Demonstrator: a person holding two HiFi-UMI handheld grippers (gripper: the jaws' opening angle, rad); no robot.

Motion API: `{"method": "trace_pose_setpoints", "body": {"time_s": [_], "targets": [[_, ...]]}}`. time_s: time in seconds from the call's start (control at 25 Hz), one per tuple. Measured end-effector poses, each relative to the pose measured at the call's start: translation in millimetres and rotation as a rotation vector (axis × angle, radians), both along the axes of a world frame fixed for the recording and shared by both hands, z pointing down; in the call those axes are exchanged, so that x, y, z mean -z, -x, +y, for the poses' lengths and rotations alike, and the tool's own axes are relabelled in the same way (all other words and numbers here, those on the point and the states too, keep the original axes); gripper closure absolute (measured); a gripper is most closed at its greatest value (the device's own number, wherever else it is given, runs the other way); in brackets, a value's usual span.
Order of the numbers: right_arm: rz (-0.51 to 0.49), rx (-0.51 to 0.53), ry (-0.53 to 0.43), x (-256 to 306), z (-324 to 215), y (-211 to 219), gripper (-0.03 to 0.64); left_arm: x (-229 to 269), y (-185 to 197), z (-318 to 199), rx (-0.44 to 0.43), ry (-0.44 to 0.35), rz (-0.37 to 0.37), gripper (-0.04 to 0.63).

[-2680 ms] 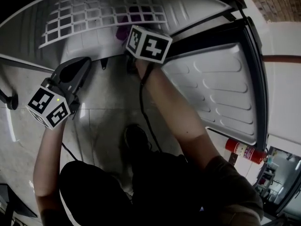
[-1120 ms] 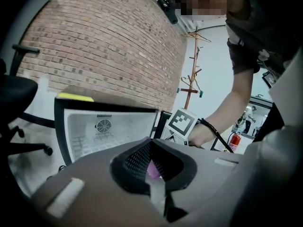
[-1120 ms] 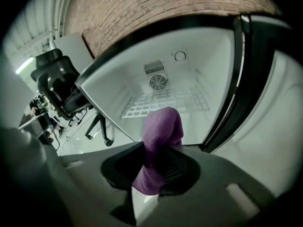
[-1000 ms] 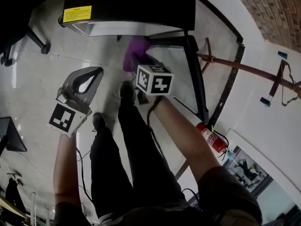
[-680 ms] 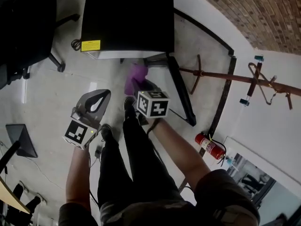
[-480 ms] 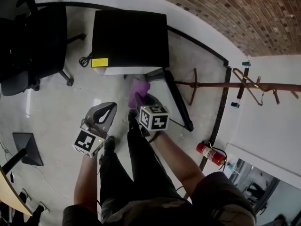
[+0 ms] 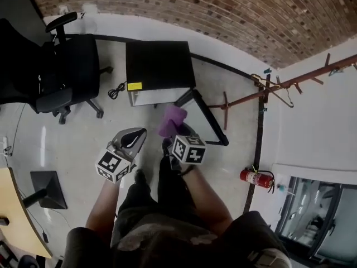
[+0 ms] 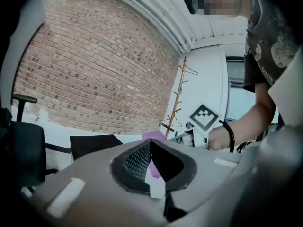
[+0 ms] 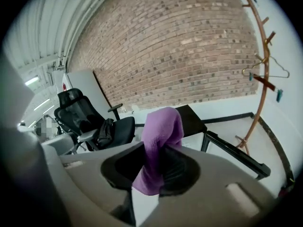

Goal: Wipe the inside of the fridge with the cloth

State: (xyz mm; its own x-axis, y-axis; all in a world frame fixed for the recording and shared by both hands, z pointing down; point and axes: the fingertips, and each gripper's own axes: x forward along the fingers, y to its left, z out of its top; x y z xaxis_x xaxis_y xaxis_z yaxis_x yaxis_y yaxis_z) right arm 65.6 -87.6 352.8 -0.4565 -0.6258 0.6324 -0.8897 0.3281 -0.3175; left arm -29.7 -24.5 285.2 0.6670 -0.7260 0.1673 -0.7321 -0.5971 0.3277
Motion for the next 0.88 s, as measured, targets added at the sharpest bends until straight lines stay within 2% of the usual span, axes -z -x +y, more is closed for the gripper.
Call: {"method": "trace_pose_setpoints", "body": {"time_s": [0.12, 0.28, 0.44, 0.56, 0.72, 0.88], "targets": [[-0.044, -0.070, -0.009, 40, 37, -12, 0.540, 11, 0, 23, -0.052, 0.014, 0.022, 0.578], [-0.056, -0.056, -0.040, 71, 71, -26, 0.540, 25, 2, 54, -0.073, 0.013, 0.026, 0.578], [-0.085, -0.104, -0.037, 71, 90, -38, 0.540, 28, 3, 66, -0.046, 0.009, 0.043, 0.578], [-0.103, -0.108, -0.042, 72, 111, -32, 0.540, 39, 2, 74, -0.031, -0.020, 0.055, 0.578], [-0.125, -0.089, -0.058, 79, 152, -28, 0.540, 55, -8, 100, -0.075, -0.051, 0.039, 0.578], [-0.137, -0.112, -0.068, 83, 211, -39, 0.540, 59, -17, 149, -0.121, -0.055, 0.022, 0.578]]}}
